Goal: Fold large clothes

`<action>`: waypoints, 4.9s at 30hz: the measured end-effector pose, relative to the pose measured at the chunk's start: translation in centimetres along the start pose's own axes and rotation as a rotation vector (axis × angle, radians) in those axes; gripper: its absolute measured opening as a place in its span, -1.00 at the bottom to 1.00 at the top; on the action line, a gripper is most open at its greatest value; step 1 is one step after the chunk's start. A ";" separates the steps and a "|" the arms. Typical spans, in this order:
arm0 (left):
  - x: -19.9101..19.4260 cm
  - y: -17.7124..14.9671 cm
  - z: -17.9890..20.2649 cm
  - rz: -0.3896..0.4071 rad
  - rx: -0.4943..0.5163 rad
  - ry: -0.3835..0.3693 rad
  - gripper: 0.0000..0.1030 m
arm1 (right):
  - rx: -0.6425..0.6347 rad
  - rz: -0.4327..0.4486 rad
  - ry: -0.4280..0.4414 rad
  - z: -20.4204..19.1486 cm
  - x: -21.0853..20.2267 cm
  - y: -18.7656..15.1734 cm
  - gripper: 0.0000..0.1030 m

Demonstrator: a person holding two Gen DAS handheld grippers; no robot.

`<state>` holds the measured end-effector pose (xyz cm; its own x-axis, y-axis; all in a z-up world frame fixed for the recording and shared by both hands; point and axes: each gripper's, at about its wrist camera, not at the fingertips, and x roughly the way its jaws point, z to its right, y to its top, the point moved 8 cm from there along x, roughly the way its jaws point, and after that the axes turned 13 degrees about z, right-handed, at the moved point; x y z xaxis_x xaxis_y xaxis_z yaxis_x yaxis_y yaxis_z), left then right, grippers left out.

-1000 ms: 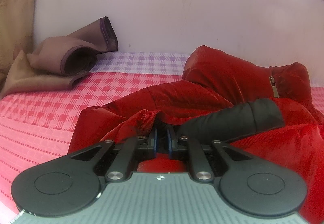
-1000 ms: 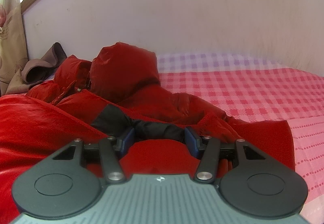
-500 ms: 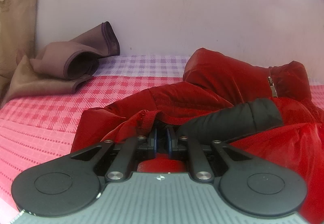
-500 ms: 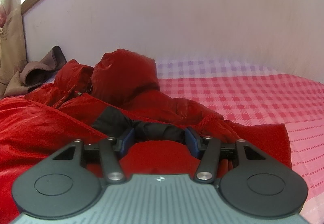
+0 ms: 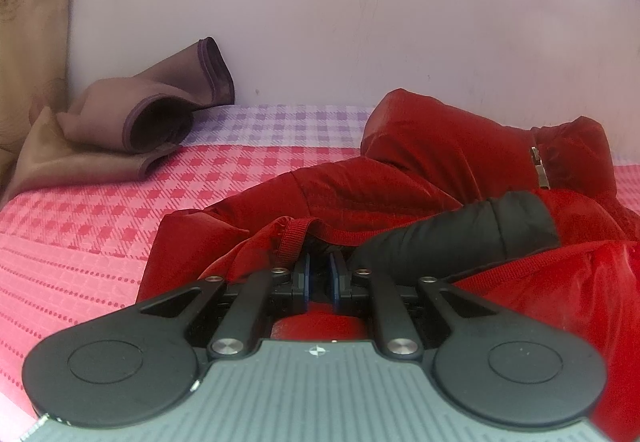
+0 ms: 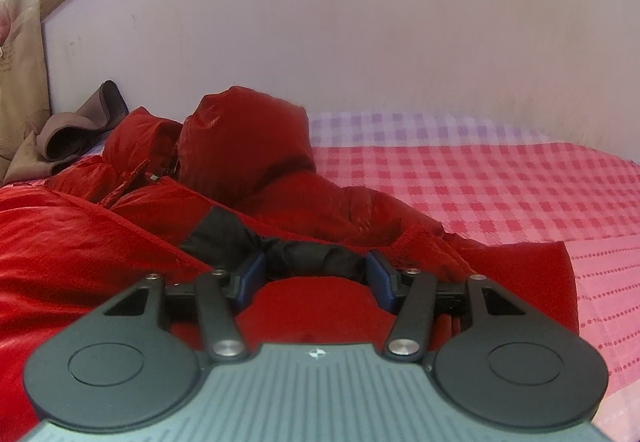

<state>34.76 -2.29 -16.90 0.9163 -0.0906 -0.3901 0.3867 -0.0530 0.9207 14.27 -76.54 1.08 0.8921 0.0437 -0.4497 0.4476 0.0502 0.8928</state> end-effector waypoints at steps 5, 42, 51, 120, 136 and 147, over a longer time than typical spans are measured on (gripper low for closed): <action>0.0 0.0 0.1 0.002 0.014 0.006 -0.66 | 0.032 -0.002 0.013 0.3 0.0 0.2 0.06; -0.8 0.3 -0.3 0.023 -0.046 -0.016 -0.65 | 0.089 -0.109 0.391 -13.0 0.0 2.6 0.16; -0.9 0.2 -0.3 0.033 -0.036 -0.012 -0.65 | 0.203 -0.063 0.142 -0.4 -2.5 4.5 0.13; -13.8 3.2 -6.8 -0.063 -0.492 -0.472 -0.66 | -0.125 0.066 0.367 -12.6 -8.2 0.6 -0.49; -18.0 8.4 18.2 0.022 -0.171 -0.725 -0.71 | 0.605 -0.144 0.515 -5.2 -3.2 -0.4 -0.55; -19.3 9.4 13.0 0.170 -0.226 -0.615 -0.40 | 0.589 -0.156 0.536 -1.0 -5.5 -0.8 -0.55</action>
<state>19.36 -14.00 -0.92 0.7662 -0.6322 -0.1150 0.3162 0.2152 0.9240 8.90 -75.80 2.81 0.7329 0.5594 -0.3873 0.6564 -0.4316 0.6187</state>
